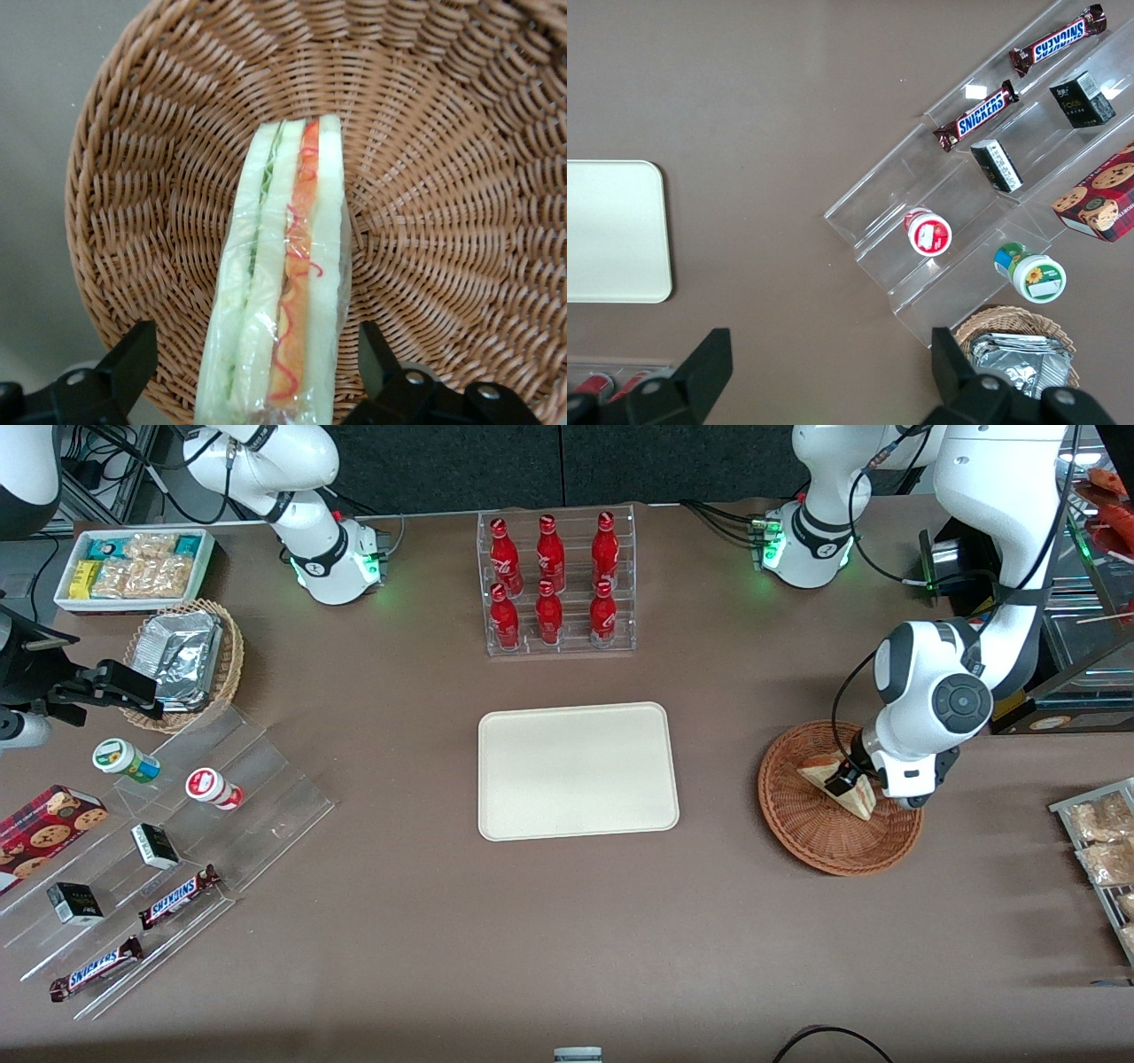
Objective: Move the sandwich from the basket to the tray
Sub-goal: 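Lower the left gripper and close it on the wrapped sandwich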
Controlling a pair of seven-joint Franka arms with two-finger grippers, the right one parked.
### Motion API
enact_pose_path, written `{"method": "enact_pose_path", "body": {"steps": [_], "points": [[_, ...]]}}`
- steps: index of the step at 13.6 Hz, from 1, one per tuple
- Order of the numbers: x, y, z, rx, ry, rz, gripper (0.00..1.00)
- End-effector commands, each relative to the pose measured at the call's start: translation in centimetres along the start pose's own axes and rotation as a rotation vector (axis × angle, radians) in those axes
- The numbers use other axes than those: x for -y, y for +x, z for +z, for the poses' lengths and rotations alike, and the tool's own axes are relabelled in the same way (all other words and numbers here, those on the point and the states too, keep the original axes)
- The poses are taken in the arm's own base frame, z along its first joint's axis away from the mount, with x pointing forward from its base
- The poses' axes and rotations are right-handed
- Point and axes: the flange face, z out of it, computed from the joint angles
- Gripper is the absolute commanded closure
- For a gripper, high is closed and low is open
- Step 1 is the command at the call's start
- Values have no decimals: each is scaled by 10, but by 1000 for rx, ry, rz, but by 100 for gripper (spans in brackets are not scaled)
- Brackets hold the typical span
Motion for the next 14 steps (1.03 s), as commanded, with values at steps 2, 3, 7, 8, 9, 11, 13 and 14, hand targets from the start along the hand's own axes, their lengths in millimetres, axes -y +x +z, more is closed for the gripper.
{"method": "enact_pose_path", "body": {"steps": [2, 3, 7, 8, 9, 11, 13, 14], "points": [[-7, -6, 4, -4, -8, -21, 19], [-7, -6, 5, -3, -6, -21, 39], [-11, -3, -3, -9, -15, -22, 92], [-13, -1, -8, -13, -20, -20, 92], [-17, 1, -14, -19, -27, -14, 92], [-27, -1, -35, -11, 2, 13, 92], [-50, -14, -68, 0, 40, 57, 92], [-63, -23, -84, -4, 39, 79, 92]]}}
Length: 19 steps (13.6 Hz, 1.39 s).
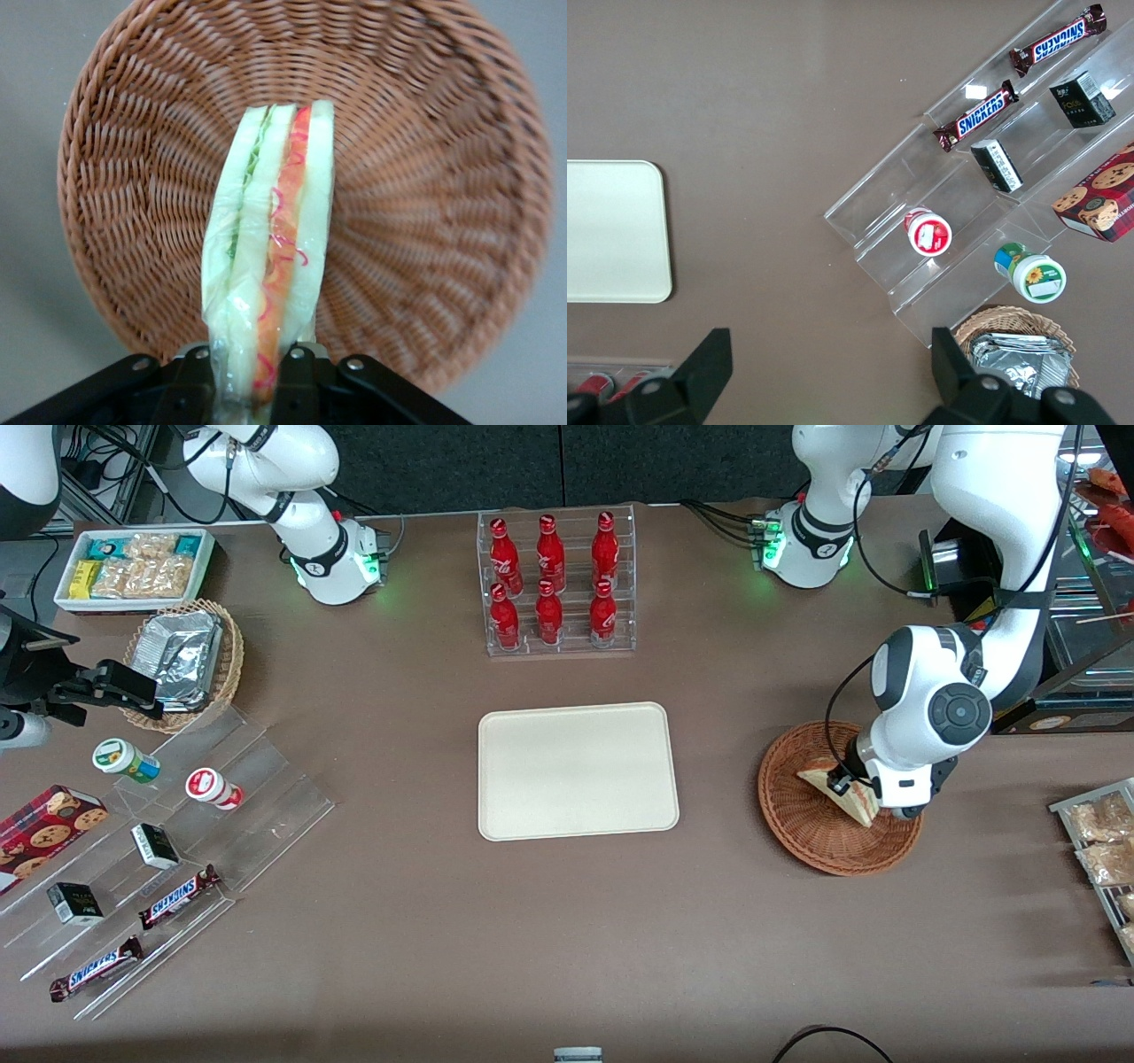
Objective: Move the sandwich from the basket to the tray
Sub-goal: 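Lift the sandwich and carry it with the left gripper over the tray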
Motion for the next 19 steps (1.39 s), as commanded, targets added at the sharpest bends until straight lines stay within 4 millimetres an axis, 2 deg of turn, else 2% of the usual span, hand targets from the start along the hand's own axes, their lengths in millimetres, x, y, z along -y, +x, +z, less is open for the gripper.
{"method": "enact_pose_path", "body": {"steps": [1, 5, 7, 8, 10, 11, 13, 14, 15, 16, 18, 19], "points": [[-36, -24, -49, -26, 8, 67, 92], [-103, -95, -98, -71, -29, 204, 92], [-140, -144, -108, -87, -35, 303, 91], [-159, -170, -107, -96, -43, 347, 91], [-191, -211, -95, -102, -46, 410, 91], [-205, -241, -83, -103, -36, 461, 91], [-223, -280, -52, -97, -13, 531, 91], [-231, -306, -36, -98, 3, 566, 91], [-238, -320, -21, -94, 16, 579, 91], [-241, -326, -11, -92, 26, 587, 91], [-244, -359, 9, -94, 50, 636, 91], [-247, -365, 13, -94, 50, 648, 91]]}}
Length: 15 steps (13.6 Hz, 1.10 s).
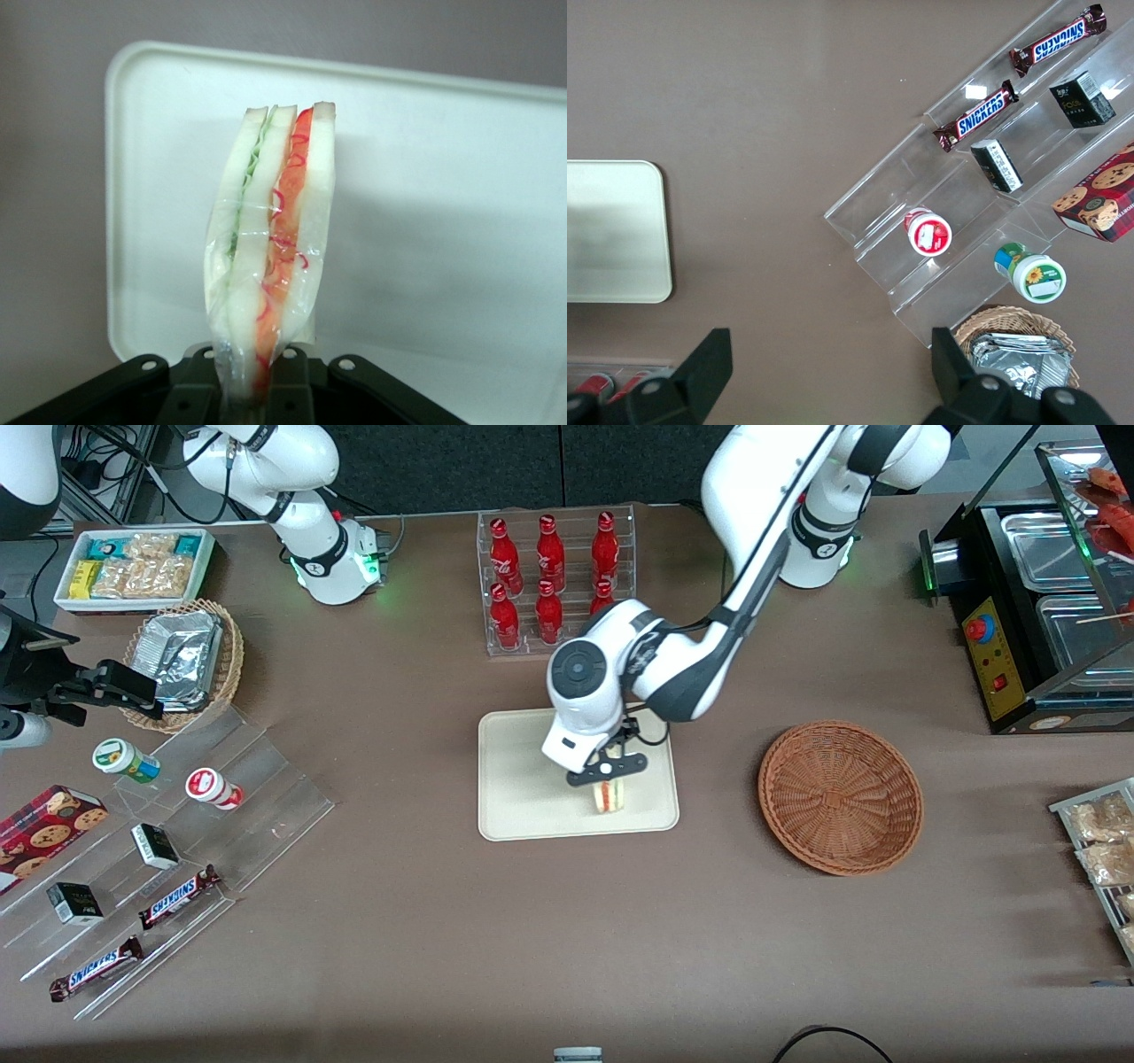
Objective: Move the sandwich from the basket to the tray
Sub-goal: 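Lift the sandwich and carry it with the left gripper over the tray, then lower the sandwich onto the tray and open the left gripper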
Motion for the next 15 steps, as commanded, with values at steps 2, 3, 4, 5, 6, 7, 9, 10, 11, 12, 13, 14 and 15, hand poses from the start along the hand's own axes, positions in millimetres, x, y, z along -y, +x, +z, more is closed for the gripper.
{"method": "enact_pose_path", "body": {"steps": [2, 3, 4, 5, 6, 7, 9, 10, 11, 12, 13, 14, 15], "points": [[-28, -20, 10, -14, 24, 55, 91], [-30, -23, 15, -11, 30, 60, 91], [-31, -24, 19, -7, 33, 64, 91], [-36, -31, 23, -10, 35, 78, 91], [-41, -35, 27, -15, 29, 86, 88], [-43, -36, 31, -18, 22, 85, 86], [-48, -36, 36, -29, 4, 76, 85], [-49, -37, 37, -28, 3, 77, 73], [-49, -36, 42, -23, 5, 79, 57], [-49, -36, 47, -21, 8, 85, 21], [-50, -35, 48, -24, 6, 89, 0], [-50, -35, 46, -26, 3, 87, 0], [-49, -34, 39, -25, -2, 72, 0]]}}
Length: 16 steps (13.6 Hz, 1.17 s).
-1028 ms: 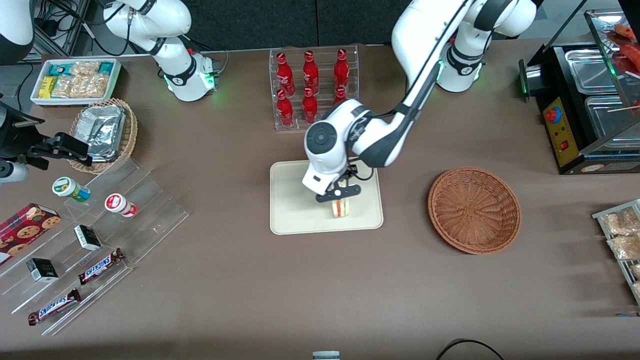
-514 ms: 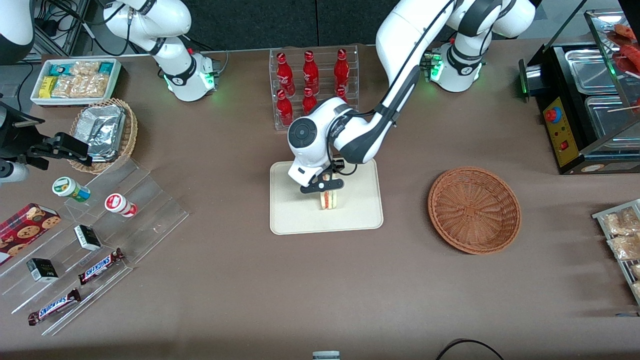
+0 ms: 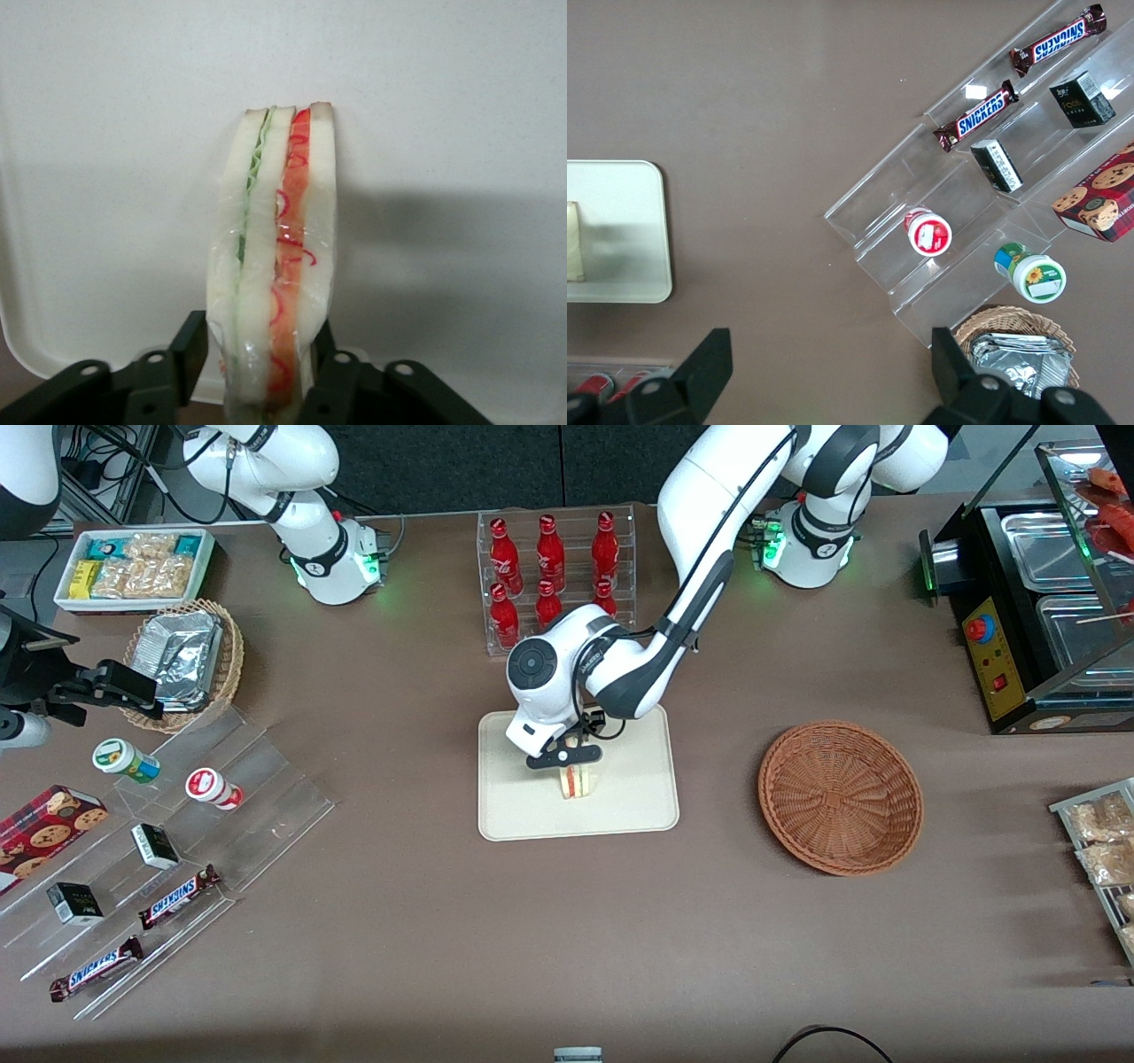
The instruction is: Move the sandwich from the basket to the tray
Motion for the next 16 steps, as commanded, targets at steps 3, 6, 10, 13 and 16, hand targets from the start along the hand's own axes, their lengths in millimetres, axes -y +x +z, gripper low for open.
{"method": "enact_pose_path", "body": {"steps": [3, 6, 10, 13, 16], "points": [[5, 4, -52, -26, -18, -26, 0], [34, 5, -112, -6, 4, -64, 0], [118, 44, -215, -4, -80, -202, 0], [174, 60, -259, -10, -78, -273, 0], [259, 90, -300, -19, -100, -302, 0]]}}
